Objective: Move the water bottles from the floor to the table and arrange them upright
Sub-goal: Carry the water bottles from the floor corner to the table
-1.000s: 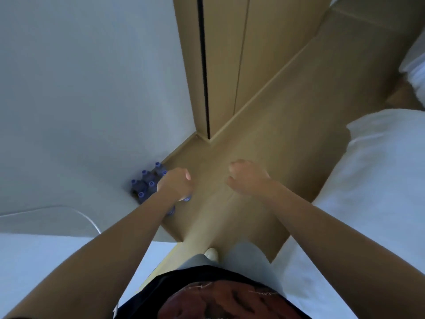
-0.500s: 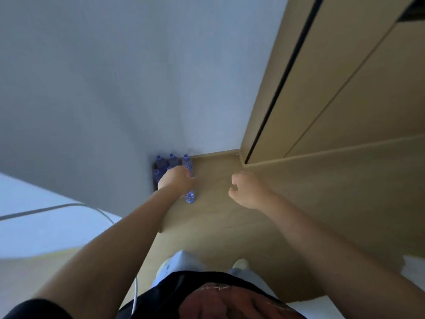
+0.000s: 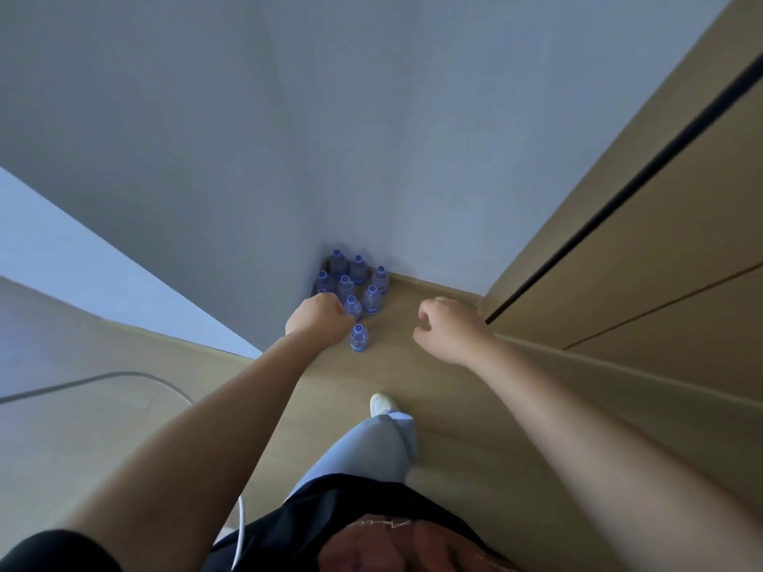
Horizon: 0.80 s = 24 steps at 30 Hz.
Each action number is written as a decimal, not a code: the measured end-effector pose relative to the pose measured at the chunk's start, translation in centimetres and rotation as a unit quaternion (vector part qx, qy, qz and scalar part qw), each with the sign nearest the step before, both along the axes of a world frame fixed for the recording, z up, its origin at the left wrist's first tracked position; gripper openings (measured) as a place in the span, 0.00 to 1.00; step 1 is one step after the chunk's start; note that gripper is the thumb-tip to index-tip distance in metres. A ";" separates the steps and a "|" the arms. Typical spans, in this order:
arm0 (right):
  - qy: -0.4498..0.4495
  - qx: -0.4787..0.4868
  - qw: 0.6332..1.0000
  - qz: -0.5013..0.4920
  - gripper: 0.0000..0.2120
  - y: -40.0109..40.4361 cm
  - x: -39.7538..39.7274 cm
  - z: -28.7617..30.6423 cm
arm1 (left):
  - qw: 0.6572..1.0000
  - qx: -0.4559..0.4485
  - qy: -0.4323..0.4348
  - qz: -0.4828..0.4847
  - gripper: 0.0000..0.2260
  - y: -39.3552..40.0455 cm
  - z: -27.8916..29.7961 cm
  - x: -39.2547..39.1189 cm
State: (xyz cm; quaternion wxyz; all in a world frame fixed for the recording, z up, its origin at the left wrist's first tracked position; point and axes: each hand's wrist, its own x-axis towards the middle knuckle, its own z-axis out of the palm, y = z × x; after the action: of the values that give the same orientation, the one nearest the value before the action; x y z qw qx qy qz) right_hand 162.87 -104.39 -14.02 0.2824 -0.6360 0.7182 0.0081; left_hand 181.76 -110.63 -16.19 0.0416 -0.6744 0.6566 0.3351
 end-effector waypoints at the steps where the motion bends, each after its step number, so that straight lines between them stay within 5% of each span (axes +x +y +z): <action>1: 0.004 0.006 1.000 0.015 0.13 -0.9 -0.4 -0.2 | 1.000 0.002 0.003 0.009 0.08 -0.5 -0.3 -0.3; 24: -0.017 0.069 0.982 0.176 0.18 -18.9 -4.8 -9.7 | 0.971 0.055 0.033 0.230 0.05 -9.4 -10.1 -5.2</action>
State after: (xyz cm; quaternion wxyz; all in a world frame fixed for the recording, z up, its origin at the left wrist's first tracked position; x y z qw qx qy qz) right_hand 158.03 -123.33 -23.75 0.3314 -0.7317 0.5878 0.0964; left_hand 176.57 -119.99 -26.33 -0.0217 -0.7928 0.4653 0.3932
